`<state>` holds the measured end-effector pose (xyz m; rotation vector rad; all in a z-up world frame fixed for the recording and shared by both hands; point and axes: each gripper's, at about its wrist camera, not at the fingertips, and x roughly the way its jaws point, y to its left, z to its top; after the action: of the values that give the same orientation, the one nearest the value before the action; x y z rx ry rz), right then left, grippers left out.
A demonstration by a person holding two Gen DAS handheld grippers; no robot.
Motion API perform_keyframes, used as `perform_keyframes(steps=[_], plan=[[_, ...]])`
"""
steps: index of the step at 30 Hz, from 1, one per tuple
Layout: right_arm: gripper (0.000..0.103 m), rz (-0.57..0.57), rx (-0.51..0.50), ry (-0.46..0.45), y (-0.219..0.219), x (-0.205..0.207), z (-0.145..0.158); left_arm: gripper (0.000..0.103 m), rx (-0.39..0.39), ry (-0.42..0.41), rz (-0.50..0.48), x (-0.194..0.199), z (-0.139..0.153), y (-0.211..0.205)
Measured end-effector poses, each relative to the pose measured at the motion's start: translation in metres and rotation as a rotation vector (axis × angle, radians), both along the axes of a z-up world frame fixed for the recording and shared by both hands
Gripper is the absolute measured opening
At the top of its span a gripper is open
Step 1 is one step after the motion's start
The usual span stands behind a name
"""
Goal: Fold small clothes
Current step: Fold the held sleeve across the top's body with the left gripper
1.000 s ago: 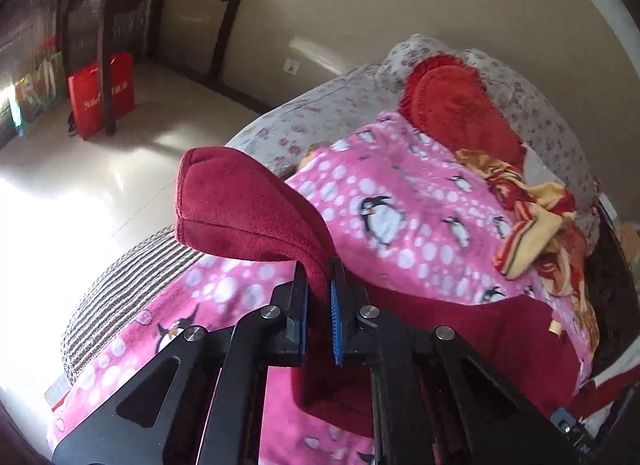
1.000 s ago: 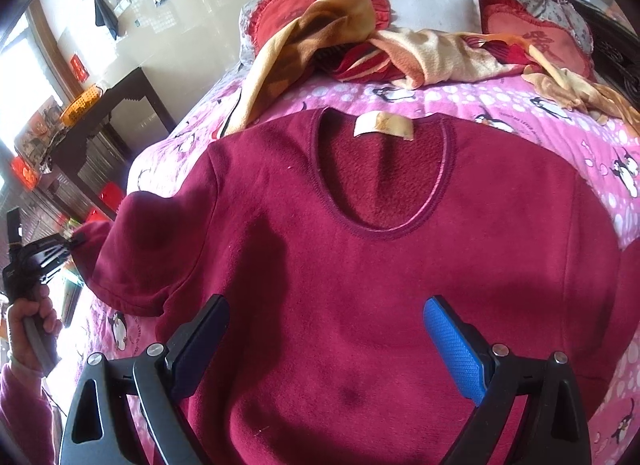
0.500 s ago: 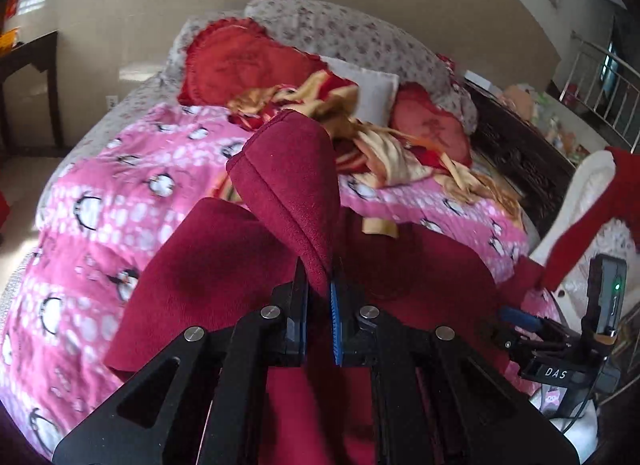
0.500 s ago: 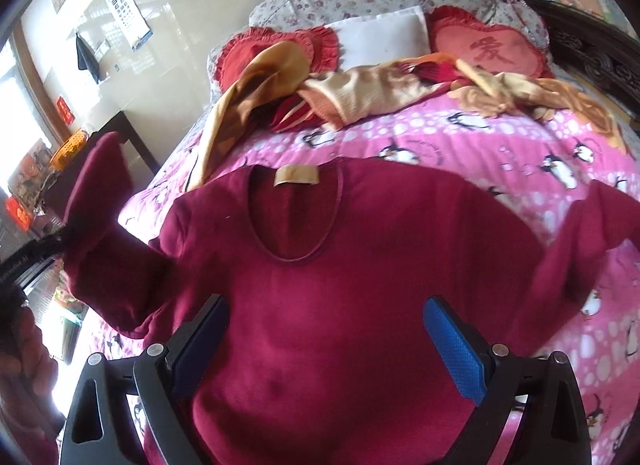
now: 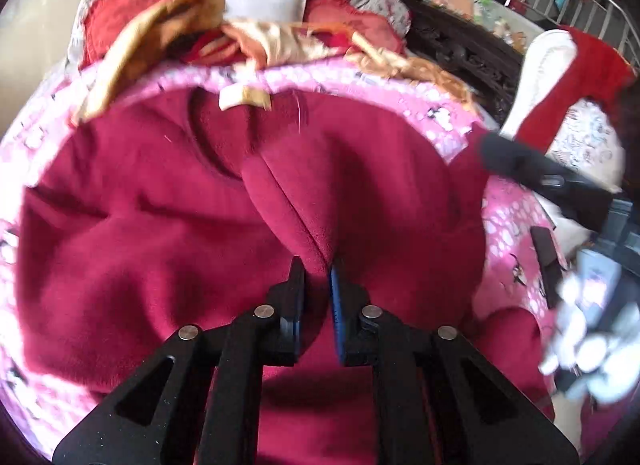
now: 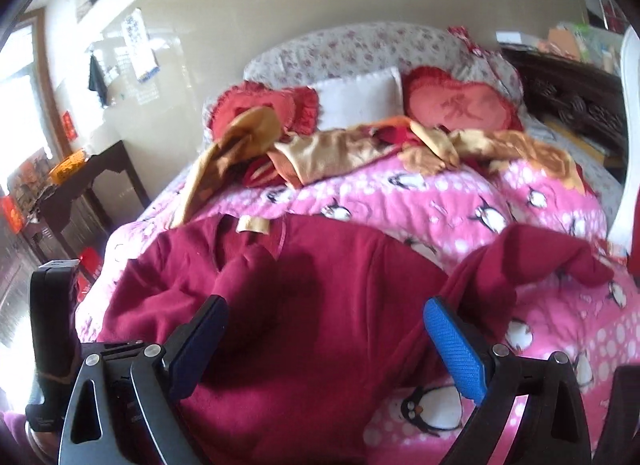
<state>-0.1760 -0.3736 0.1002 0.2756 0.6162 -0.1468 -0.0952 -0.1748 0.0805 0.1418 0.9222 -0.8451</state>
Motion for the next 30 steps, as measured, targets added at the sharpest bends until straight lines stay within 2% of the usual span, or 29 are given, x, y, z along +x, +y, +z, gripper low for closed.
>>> perform_keyframes(steps=[3, 7, 10, 13, 15, 18, 20, 23, 24, 25, 26, 28, 30], plan=[[0.102, 0.04, 0.024, 0.054, 0.003, 0.018, -0.003, 0.014, -0.016, -0.046, 0.029, -0.004, 0.016, 0.033], [0.101, 0.073, 0.065, 0.124, 0.01, 0.045, -0.016, 0.014, 0.0, -0.071, 0.124, 0.003, 0.021, 0.08], [0.1, 0.117, 0.092, 0.18, 0.018, 0.066, -0.031, 0.014, 0.027, -0.081, 0.21, 0.015, 0.018, 0.112], [0.099, 0.146, 0.1, 0.234, 0.025, 0.087, -0.047, 0.014, 0.068, -0.051, 0.295, 0.028, 0.006, 0.137], [0.095, 0.163, 0.128, 0.279, 0.029, 0.099, -0.055, 0.014, 0.079, -0.042, 0.338, 0.033, 0.0, 0.147], [0.095, 0.176, 0.149, 0.3, 0.041, 0.105, -0.056, 0.014, 0.098, -0.032, 0.358, 0.039, -0.012, 0.15], [0.095, 0.179, 0.116, 0.326, 0.053, 0.11, -0.058, 0.014, 0.116, -0.03, 0.358, 0.041, -0.018, 0.146], [0.092, 0.187, 0.067, 0.411, 0.071, 0.118, -0.074, 0.014, 0.143, -0.025, 0.356, 0.04, -0.027, 0.138], [0.077, 0.202, 0.073, 0.417, 0.073, 0.119, -0.079, 0.014, 0.145, -0.02, 0.356, 0.041, -0.029, 0.137], [0.051, 0.21, 0.073, 0.414, 0.074, 0.118, -0.081, 0.014, 0.144, -0.015, 0.358, 0.041, -0.028, 0.137], [0.041, 0.206, 0.062, 0.401, 0.073, 0.116, -0.082, 0.014, 0.137, -0.011, 0.359, 0.043, -0.025, 0.137], [0.03, 0.183, 0.087, 0.348, 0.06, 0.109, -0.072, 0.014, 0.109, -0.018, 0.356, 0.044, -0.017, 0.136], [0.027, 0.151, 0.103, 0.28, 0.044, 0.099, -0.055, 0.014, 0.094, -0.056, 0.36, 0.043, -0.007, 0.133]])
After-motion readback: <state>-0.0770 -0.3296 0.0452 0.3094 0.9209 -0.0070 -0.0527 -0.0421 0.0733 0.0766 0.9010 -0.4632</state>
